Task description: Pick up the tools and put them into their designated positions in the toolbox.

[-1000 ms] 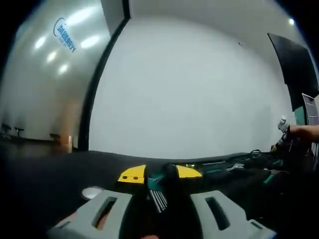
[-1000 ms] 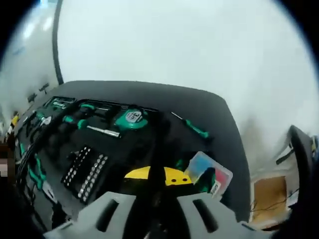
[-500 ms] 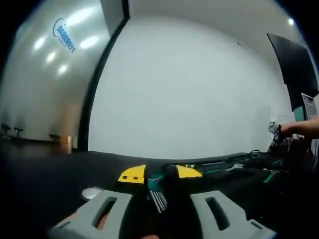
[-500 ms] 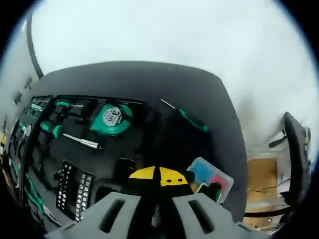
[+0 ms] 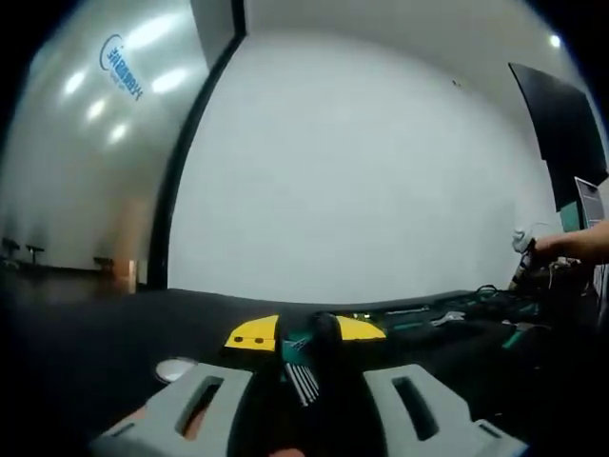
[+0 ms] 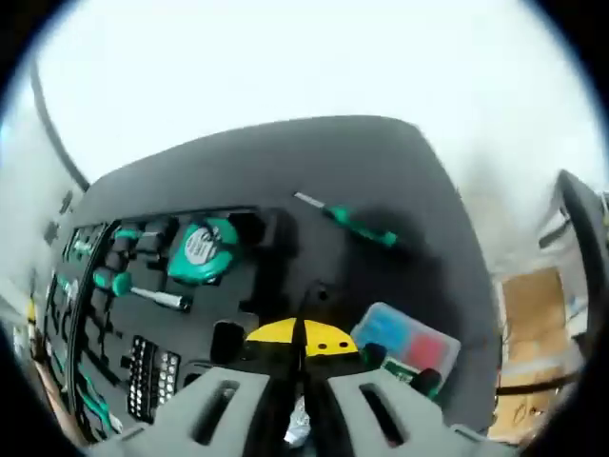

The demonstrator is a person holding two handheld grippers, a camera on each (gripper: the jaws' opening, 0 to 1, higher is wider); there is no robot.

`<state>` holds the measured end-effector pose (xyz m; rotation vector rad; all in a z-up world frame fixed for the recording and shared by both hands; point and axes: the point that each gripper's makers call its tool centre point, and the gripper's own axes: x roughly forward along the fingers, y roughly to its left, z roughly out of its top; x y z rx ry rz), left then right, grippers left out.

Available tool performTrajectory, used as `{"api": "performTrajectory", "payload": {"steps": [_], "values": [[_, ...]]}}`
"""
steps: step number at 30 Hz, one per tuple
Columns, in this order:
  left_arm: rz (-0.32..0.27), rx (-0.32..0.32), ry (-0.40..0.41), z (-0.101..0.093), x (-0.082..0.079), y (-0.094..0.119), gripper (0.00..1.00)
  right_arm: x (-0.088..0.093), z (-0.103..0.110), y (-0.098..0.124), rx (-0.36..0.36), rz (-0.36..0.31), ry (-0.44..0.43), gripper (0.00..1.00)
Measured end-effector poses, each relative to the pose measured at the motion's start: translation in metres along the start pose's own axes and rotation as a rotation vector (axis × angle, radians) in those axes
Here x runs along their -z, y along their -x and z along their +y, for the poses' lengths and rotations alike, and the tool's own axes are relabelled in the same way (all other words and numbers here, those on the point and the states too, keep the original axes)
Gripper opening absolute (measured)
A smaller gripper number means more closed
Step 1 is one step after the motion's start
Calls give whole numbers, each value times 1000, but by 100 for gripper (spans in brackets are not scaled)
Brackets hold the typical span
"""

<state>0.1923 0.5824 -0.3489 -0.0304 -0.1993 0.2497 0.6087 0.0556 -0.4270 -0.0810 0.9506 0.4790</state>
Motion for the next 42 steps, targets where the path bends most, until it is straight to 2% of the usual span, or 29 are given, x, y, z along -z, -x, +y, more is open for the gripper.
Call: {"api": "performTrajectory", "payload": {"steps": [1, 2, 4, 5, 7, 8, 10, 13, 14, 15, 16, 18, 20, 22, 23, 24, 26, 29, 32, 33, 34, 35, 36, 37, 38, 39, 40, 41, 42], "values": [[1, -1, -2, 0, 0, 0, 21, 5, 10, 1, -25, 25, -34, 6], [3, -1, -6, -1, 1, 0, 21, 8, 5, 1, 37, 75, -58, 10], [7, -1, -13, -1, 2, 0, 21, 3, -4, -5, 121, 115, -2, 15], [9, -2, -16, -1, 2, 0, 21, 0, -6, -9, 156, 144, 64, 15], [11, -4, -21, -1, 2, 1, 21, 0, -7, -15, 201, 185, 77, 14], [11, -4, -24, 0, 3, 1, 21, -6, -9, -16, 231, 170, 78, 14], [12, -5, -26, -1, 3, 1, 21, -6, -5, -20, 225, 200, 69, 11], [11, -4, -28, -1, 3, 0, 21, 1, -6, -12, 219, 220, 27, 13], [11, -4, -28, -1, 3, 0, 21, 5, -6, -11, 221, 241, -4, 15], [12, -4, -29, -1, 3, 0, 21, 15, -8, -10, 239, 297, -113, 15], [12, -3, -29, 0, 3, 0, 21, 14, -7, -11, 228, 294, -122, 15], [13, -3, -31, 0, 4, -1, 21, 18, -7, -9, 253, 295, -75, 15], [14, -3, -33, -1, 4, -1, 21, 18, -10, -13, 287, 261, -5, 16], [16, -3, -37, 0, 4, -1, 21, 21, -8, -10, 271, 268, -28, 16], [17, -2, -37, 0, 4, -1, 21, 22, -5, -9, 246, 274, 38, 16], [17, -2, -37, 0, 4, -1, 21, 22, -4, -8, 237, 276, 57, 16], [18, -5, -36, 0, 5, -1, 21, 25, 1, -4, 194, 274, 9, 15], [19, -4, -37, 0, 5, -1, 21, 18, 6, -2, 102, 219, -30, 15], [17, -2, -38, -1, 4, -1, 21, 13, 25, 23, -16, 95, -12, 15], [17, -1, -37, -1, 4, -1, 21, 9, 27, 33, -23, 41, -7, 14], [16, -1, -37, -1, 4, -1, 21, 5, 29, 47, -17, -36, 37, 15], [16, 0, -36, -1, 4, -1, 21, 6, 25, 55, 22, -62, 74, 15], [16, 1, -36, -1, 4, -1, 21, 2, 23, 62, 27, -99, 84, 15], [17, 1, -36, -1, 4, -1, 21, -10, 22, 62, 11, -143, 86, 14], [17, 1, -38, -1, 4, -1, 21, -17, 29, 75, -10, -202, 106, 12], [19, 1, -39, -2, 5, -1, 21, -20, 23, 78, 13, -202, 104, 0], [21, 1, -41, -1, 5, -1, 21, -35, 18, 94, 45, -247, 154, 0], [22, 1, -42, -1, 5, -1, 21, -49, 26, 107, 20, -323, 162, 0], [24, 1, -44, -1, 5, -1, 21, -62, 37, 118, -45, -355, 155, 0]]}}
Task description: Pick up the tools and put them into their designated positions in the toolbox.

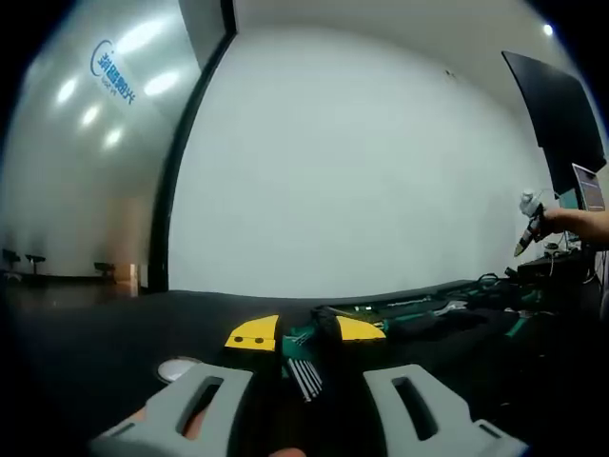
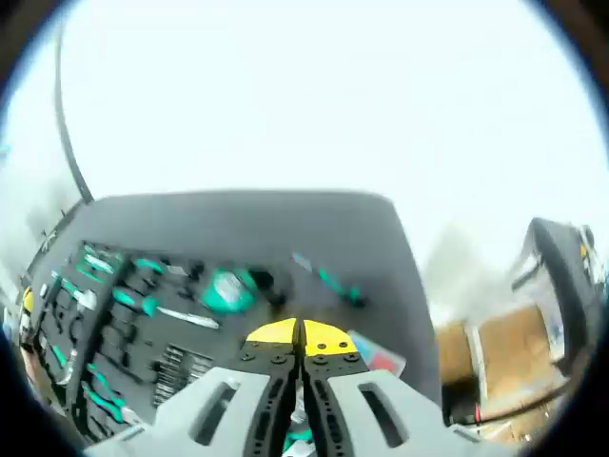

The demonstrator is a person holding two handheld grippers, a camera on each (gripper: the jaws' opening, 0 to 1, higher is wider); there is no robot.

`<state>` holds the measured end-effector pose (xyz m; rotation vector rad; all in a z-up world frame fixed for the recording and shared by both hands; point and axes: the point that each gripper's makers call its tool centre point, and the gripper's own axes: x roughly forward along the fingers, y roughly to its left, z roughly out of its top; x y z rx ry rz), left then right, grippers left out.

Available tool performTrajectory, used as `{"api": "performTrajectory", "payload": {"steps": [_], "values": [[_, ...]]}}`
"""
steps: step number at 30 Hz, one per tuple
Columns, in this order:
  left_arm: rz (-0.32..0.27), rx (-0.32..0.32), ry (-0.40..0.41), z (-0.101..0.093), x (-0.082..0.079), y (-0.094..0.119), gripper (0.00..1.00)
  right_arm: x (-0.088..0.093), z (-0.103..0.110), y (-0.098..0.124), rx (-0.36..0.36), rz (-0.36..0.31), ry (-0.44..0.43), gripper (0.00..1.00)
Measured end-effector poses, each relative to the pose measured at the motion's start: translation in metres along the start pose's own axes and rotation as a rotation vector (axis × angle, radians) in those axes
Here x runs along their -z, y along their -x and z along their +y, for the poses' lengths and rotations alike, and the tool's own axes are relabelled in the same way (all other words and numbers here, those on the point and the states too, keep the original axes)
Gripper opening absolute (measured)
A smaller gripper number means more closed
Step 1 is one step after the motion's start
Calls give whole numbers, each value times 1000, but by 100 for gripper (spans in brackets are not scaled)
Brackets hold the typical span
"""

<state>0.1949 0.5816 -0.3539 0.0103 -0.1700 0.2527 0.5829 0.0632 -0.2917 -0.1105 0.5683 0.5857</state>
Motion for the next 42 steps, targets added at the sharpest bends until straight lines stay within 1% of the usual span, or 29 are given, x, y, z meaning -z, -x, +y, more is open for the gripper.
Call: {"api": "performTrajectory", "payload": {"steps": [2, 3, 4, 6, 8, 9, 12, 13, 15, 18, 19, 21, 22, 24, 25, 26, 27, 29, 31, 32, 33, 34, 35, 36, 37, 39, 40, 41, 42], "values": [[3, 0, -2, -1, 0, 0, 21, -10, 11, 7, -49, 20, -84, 0], [5, -1, -4, -1, 1, -1, 21, -22, 11, 7, -46, -6, -71, 0], [6, -2, -6, -1, 2, -1, 21, -22, 10, 0, -40, -1, -62, 5], [10, -4, -9, 0, 2, -1, 21, -7, 8, -17, -42, 89, -63, 17], [14, -5, -11, 0, 3, -1, 21, 2, 6, -32, -59, 113, -78, 17], [16, -7, -12, 0, 3, 0, 21, 21, 3, -37, -48, 152, -93, 17], [21, -8, -14, -2, 3, 1, 21, 42, 1, -47, -54, 169, -101, 17], [21, -7, -14, -2, 3, 1, 21, 52, 6, -52, -79, 196, -125, 17], [20, -5, -14, -2, 3, 0, 21, 69, -2, -56, -47, 229, -123, 17], [17, -3, -14, -2, 3, 0, 21, 78, -15, -56, -12, 257, -143, 17], [16, -2, -13, -2, 3, 0, 21, 84, -21, -46, 26, 270, -156, 17], [12, 0, -11, -2, 2, 0, 21, 89, -35, -29, 119, 284, -121, 16], [10, 1, -10, -2, 2, 0, 21, 91, -38, -25, 137, 287, -104, 14], [5, 2, -7, -2, 1, 0, 21, 98, -37, -30, 121, 327, -104, 14], [3, 3, -7, -2, 1, 0, 21, 108, -38, -34, 117, 366, -74, 15], [3, 4, -6, -3, 1, 0, 21, 98, -42, -39, 127, 316, -8, 12], [3, 5, -6, -3, 1, 0, 21, 96, -46, -35, 163, 322, 20, 9], [6, 4, -7, -3, 2, 0, 21, 95, -44, -39, 146, 324, 40, 10], [9, 3, -6, -1, 2, -1, 21, 96, -51, -25, 232, 369, 76, 11], [11, 1, -7, -1, 3, 0, 21, 91, -46, -24, 216, 338, 69, 12], [12, 1, -7, -1, 3, 0, 21, 84, -39, -32, 186, 291, -3, 14], [12, 1, -8, -1, 3, 0, 21, 87, -36, -33, 178, 317, -28, 21], [12, 2, -8, -1, 3, 0, 21, 91, -37, -36, 181, 319, -21, 36], [12, 2, -7, -1, 3, 0, 21, 97, -38, -37, 187, 340, -22, 42], [9, 3, -4, 1, 3, 0, 21, 105, -41, -35, 208, 381, -4, 41], [4, 4, 0, 1, 2, 0, 21, 125, -48, -36, 217, 454, 100, 23], [6, 2, 3, 1, 2, 0, 21, 125, -40, -39, 203, 412, 28, 22], [8, 1, 3, 2, 2, 1, 21, 114, -48, -44, 217, 360, 74, 16], [8, 1, 3, 0, 2, 1, 21, 115, -39, -45, 157, 363, -43, 9]]}}
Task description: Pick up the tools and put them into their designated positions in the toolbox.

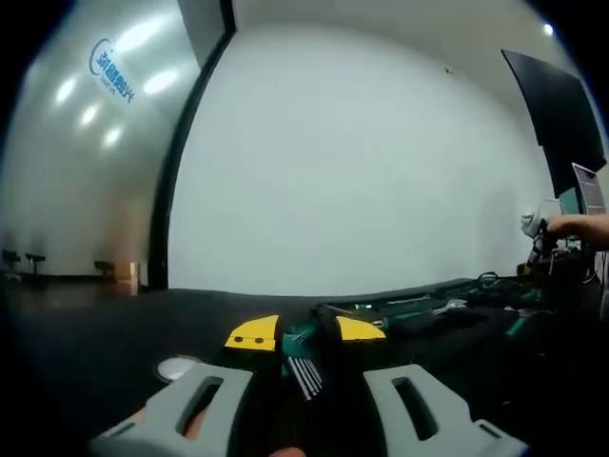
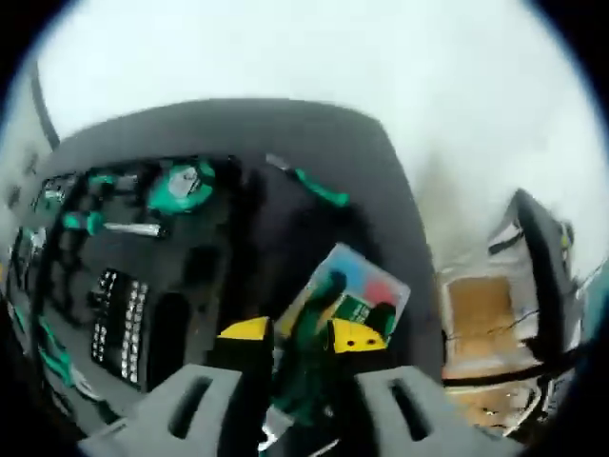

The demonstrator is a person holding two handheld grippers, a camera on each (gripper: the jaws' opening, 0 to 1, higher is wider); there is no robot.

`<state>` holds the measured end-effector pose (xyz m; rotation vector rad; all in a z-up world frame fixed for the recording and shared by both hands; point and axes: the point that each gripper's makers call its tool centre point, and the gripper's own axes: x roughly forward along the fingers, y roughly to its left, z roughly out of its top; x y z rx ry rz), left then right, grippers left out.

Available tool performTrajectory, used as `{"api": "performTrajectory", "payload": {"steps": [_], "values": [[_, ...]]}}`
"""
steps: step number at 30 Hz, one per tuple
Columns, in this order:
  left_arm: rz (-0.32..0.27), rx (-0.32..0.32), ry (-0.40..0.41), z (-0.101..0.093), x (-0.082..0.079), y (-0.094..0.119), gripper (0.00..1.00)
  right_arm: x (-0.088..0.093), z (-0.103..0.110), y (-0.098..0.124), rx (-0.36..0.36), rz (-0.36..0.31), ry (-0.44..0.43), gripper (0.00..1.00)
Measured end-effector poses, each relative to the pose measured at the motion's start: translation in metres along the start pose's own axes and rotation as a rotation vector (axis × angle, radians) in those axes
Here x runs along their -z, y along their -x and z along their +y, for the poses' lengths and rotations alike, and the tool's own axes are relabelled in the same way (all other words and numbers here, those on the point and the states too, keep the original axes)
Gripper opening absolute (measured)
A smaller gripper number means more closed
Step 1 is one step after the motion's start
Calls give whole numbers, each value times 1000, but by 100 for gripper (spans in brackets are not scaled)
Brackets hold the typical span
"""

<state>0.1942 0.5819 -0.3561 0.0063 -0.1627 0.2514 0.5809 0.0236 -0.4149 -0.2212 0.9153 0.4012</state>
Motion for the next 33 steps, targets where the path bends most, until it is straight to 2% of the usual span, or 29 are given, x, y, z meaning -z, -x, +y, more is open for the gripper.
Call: {"api": "performTrajectory", "payload": {"steps": [1, 2, 5, 9, 12, 13, 17, 18, 20, 22, 23, 24, 26, 27, 28, 29, 30, 31, 32, 33], "values": [[0, 0, -1, 0, 0, 0, 21, 11, 0, 8, -28, 40, 8, 8], [1, 0, -1, 0, 0, 0, 21, 14, 4, 10, -58, 42, 7, 7], [1, 0, -1, -1, 0, 0, 21, 6, 2, 18, -82, -57, -26, 7], [-3, 1, 1, -1, 0, -1, 21, -10, 11, 45, -251, -243, -120, 7], [-1, 1, -1, -1, 0, -1, 21, -9, 28, 69, -385, -324, -159, 7], [-1, 2, -2, -2, 0, -1, 21, -10, 32, 76, -405, -343, -150, 7], [4, 0, -7, -2, 1, -1, 21, -15, 42, 106, -329, -445, -3, 7], [5, -1, -8, -2, 1, -1, 21, -19, 46, 115, -309, -480, 13, 7], [7, -3, -12, -3, 1, -1, 21, -26, 59, 131, -288, -561, 117, 7], [11, -4, -14, -4, 1, 0, 21, -25, 72, 138, -286, -573, 176, 8], [12, -4, -15, -4, 2, 0, 21, -22, 85, 142, -278, -576, 261, 8], [14, -5, -17, -3, 2, -1, 21, -24, 91, 146, -262, -605, 300, 7], [16, -5, -19, -2, 3, -1, 21, -15, 117, 151, -318, -580, 333, 7], [16, -5, -20, -2, 4, -1, 21, -10, 130, 153, -354, -566, 380, 7], [16, -5, -22, -3, 3, -1, 21, -6, 144, 153, -364, -576, 437, 7], [17, -5, -22, -3, 3, -1, 21, 1, 173, 152, -394, -610, 554, 7], [16, -5, -22, -3, 3, -1, 21, 3, 181, 151, -402, -614, 596, 7], [16, -4, -22, -2, 3, -1, 21, 17, 199, 143, -420, -551, 680, 8], [15, -4, -21, -2, 3, -1, 21, 31, 207, 138, -440, -493, 707, 8], [15, -4, -19, -2, 3, -1, 21, 42, 219, 134, -473, -463, 764, 9]]}}
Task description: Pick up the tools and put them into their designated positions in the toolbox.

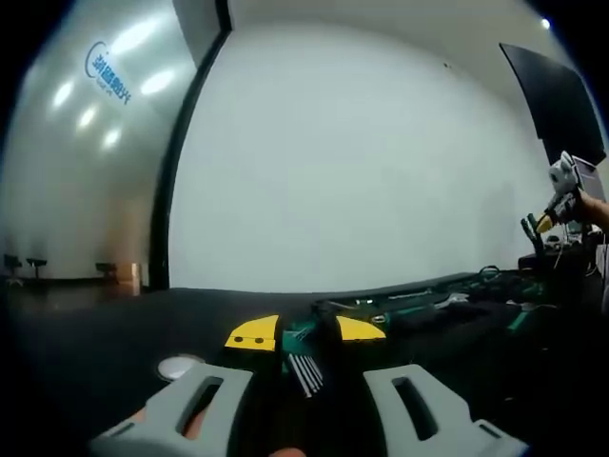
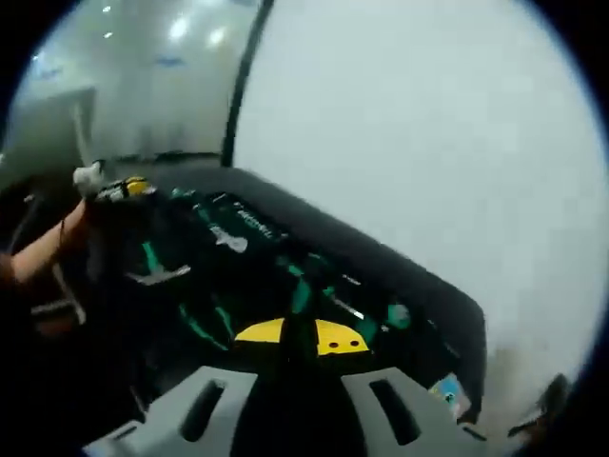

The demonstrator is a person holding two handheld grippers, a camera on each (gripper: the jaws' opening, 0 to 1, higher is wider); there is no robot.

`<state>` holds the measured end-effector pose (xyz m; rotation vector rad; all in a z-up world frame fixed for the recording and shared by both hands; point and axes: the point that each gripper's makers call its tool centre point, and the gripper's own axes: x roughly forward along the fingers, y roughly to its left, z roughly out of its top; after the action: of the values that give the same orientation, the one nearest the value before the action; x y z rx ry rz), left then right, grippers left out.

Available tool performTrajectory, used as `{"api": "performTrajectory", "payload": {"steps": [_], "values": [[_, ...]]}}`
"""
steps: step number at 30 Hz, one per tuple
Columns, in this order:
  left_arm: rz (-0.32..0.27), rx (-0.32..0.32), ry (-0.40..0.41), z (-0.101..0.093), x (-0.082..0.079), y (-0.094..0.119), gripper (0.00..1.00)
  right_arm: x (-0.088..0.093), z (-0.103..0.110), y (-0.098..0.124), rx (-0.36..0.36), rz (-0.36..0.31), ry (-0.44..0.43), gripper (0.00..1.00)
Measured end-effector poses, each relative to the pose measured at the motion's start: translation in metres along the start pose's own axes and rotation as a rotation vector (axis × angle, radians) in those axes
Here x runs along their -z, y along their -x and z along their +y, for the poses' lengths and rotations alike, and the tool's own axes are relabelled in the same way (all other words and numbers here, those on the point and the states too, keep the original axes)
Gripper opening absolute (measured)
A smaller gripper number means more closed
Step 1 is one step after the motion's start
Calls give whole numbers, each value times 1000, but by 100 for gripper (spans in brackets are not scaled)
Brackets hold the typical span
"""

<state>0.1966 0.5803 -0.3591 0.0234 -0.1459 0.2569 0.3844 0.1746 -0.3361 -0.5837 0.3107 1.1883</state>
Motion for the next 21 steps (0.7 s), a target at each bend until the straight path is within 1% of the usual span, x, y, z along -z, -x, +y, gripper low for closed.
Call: {"api": "performTrajectory", "payload": {"steps": [1, 2, 3, 4, 5, 6, 7, 8, 9, 11, 12, 13, 14, 16, 17, 18, 19, 21], "values": [[-1, 0, 0, 0, 0, 0, 21, -9, 22, -7, -90, -61, 52, 12], [-4, 1, 5, 0, -1, 0, 21, -19, 27, -9, -100, -131, 39, 14], [-4, 1, 5, -1, -1, 0, 21, -23, 38, -6, -162, -146, 8, 14], [-3, 0, 4, -1, -1, 0, 21, -23, 40, -4, -189, -131, -8, 18], [-4, 0, 7, -1, -1, 0, 21, -31, 28, -2, -167, -148, -74, 22], [-4, 1, 6, -1, -1, 0, 21, -38, 14, 5, -143, -189, -119, 25], [-6, 2, 5, -1, -1, 0, 21, -47, -1, 14, -138, -248, -163, 23], [-6, 3, 6, -1, -2, 0, 21, -50, -11, 23, -138, -281, -192, 23], [-8, 5, 7, -1, -2, 0, 21, -51, -26, 30, -131, -303, -232, 26], [-13, 8, 11, -1, -3, 0, 21, -40, -38, 38, -130, -291, -256, 31], [-16, 10, 15, 0, -3, 0, 21, -32, -39, 35, -142, -268, -283, 32], [-17, 11, 17, 0, -4, 0, 21, -20, -33, 33, -157, -225, -290, 32], [-19, 12, 19, -1, -4, 0, 21, -4, -28, 25, -168, -182, -260, 33], [-19, 13, 19, -2, -4, 0, 21, 10, -21, 13, -179, -158, -232, 36], [-18, 14, 18, -1, -4, 0, 21, 16, -16, 8, -192, -153, -227, 36], [-16, 13, 16, -1, -3, 0, 21, 22, -6, 2, -208, -161, -204, 36], [-14, 13, 15, -1, -3, 0, 21, 24, -2, -2, -220, -175, -179, 36], [-10, 12, 12, -1, -2, 0, 21, 36, 3, -15, -230, -145, -137, 35]]}}
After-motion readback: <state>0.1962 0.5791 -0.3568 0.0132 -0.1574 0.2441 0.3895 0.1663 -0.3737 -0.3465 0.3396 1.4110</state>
